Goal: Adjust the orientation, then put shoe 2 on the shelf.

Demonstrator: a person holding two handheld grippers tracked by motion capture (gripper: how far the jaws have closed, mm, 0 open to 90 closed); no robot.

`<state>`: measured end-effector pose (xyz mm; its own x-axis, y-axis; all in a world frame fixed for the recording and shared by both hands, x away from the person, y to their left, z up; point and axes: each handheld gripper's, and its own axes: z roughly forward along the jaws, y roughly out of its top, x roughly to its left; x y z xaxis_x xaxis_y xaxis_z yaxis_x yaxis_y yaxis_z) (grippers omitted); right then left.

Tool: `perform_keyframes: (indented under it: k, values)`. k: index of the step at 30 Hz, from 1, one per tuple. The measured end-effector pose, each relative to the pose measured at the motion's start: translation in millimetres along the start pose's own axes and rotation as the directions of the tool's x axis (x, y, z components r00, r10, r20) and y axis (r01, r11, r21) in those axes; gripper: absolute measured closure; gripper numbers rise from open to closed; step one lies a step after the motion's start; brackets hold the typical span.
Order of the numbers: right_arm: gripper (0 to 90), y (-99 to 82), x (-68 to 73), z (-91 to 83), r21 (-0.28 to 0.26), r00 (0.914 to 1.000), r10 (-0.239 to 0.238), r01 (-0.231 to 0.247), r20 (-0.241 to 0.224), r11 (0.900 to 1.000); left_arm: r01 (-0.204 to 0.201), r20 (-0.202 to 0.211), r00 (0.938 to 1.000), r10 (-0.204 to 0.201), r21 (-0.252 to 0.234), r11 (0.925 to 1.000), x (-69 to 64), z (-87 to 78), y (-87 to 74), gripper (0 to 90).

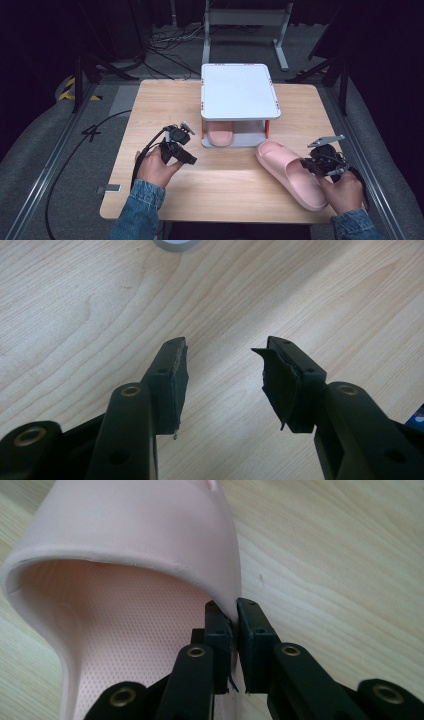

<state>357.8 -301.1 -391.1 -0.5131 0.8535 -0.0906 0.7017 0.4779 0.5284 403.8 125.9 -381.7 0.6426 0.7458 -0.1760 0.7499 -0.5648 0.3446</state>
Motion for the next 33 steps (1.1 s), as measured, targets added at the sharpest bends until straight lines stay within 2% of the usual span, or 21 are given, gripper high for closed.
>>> perform_keyframes:
  k: [6,7,8,14,19,22,25,31,33]
  values:
    - [83.7,26.9,11.7,5.5,-0.04,1.0,-0.003,0.002,-0.008,0.9992,0.008,-0.004,1.0,-0.008,-0.004,1.0,2.1,-1.8,-3.2,52.5]
    - [83.7,26.9,11.7,5.5,-0.04,1.0,-0.003,0.002,-0.008,0.9992,0.012,-0.005,0.9999,-0.012,-0.005,0.9999,3.0,-2.3,-4.3,52.5]
    - [83.3,34.4,13.0,9.8,-0.048,1.0,-0.003,0.003,-0.009,0.9988,0.014,-0.007,0.9999,-0.014,-0.007,0.9999,3.8,-3.1,-5.6,52.5]
    - [82.8,51.5,18.0,22.5,-0.057,0.9998,-0.008,0.006,-0.02,0.9983,0.038,-0.016,0.9991,-0.038,-0.019,0.9991,7.3,-8.3,-15.7,52.6]
    - [82.9,67.6,14.9,38.4,-0.066,0.9989,0.039,-0.04,-0.025,0.997,0.059,-0.028,0.9978,-0.06,-0.025,0.9979,10.9,-13.0,-25.8,52.7]
    - [82.8,73.4,14.2,46.4,-0.071,0.997,0.072,-0.073,-0.028,0.9948,0.063,-0.043,0.997,-0.064,-0.026,0.9977,12.6,-14.5,-29.9,52.7]
    - [80.9,78.1,15.2,55.5,-0.056,0.9951,0.099,-0.099,-0.008,0.9935,0.079,-0.032,0.9963,-0.08,-0.026,0.9966,12.4,-14.1,-32.0,52.8]
    - [77.8,82.2,20.1,64.6,-0.048,0.9944,0.103,-0.104,-0.02,0.9934,0.071,-0.032,0.9969,-0.072,-0.026,0.9971,12.5,-14.9,-32.3,52.7]
    - [70.7,81.1,20.1,66.1,-0.046,0.9948,0.096,-0.097,-0.035,0.9942,0.064,-0.041,0.997,-0.065,-0.025,0.9976,12.9,-14.7,-31.7,52.7]
